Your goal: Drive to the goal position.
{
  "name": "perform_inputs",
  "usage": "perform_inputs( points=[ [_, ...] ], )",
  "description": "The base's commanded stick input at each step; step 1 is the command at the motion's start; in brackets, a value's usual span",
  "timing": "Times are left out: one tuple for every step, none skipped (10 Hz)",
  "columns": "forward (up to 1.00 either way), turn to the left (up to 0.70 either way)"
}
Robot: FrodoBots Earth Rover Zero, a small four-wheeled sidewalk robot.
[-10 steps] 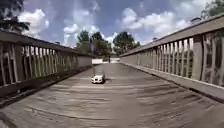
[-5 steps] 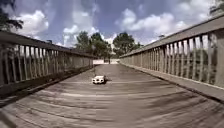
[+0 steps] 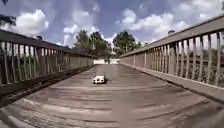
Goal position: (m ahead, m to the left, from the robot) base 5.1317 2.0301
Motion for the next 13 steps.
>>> perform_inputs(
  points=[
    [0.85, 0.0],
    [0.85, 0.0],
    [0.85, 0.0],
    [0.85, 0.0],
    [0.85, 0.0],
    [0.85, 0.0],
    [0.85, 0.0],
    [0.85, 0.0],
    [0.85, 0.0],
    [0.85, 0.0],
    [0.85, 0.0],
    [0.85, 0.0],
    [0.85, 0.0]
  ],
)
